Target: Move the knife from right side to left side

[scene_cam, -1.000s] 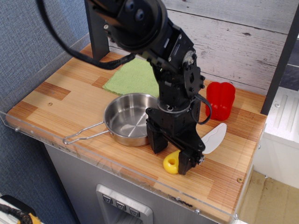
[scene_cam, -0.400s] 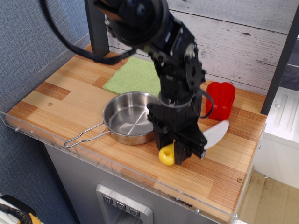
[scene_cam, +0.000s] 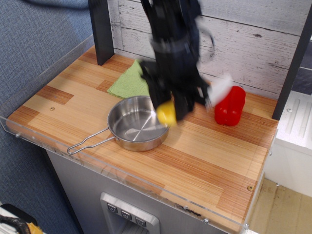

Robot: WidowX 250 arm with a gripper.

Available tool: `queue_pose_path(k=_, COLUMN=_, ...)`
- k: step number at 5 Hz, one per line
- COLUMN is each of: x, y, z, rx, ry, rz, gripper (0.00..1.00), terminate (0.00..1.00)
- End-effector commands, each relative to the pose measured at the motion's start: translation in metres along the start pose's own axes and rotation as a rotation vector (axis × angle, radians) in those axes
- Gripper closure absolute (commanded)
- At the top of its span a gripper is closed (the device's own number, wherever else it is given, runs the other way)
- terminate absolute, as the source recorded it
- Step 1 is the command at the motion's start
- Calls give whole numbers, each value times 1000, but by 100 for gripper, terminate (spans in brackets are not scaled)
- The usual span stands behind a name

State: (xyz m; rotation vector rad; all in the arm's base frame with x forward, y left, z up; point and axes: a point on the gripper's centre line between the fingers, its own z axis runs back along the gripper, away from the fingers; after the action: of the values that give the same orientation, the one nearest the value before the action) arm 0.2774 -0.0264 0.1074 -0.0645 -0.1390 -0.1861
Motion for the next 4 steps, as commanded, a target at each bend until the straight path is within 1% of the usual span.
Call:
queue_pose_path(k=1, x=-7, y=100, z=32, rx=21, ry=-12, rz=270, gripper=100, terminate=0)
queue_pose_path(k=2, x=-28, y=148, z=15, rx=43, ry=9, rz=292, gripper=100, terminate=0)
queue_pose_path(k=3, x=-49, y=196, z=-3, rx=88, ry=1, rz=278, gripper=100, terminate=0)
queue_pose_path(k=4, x=-52, y=206, z=-14, rx=158, ry=-86, rz=205, gripper=100, terminate=0)
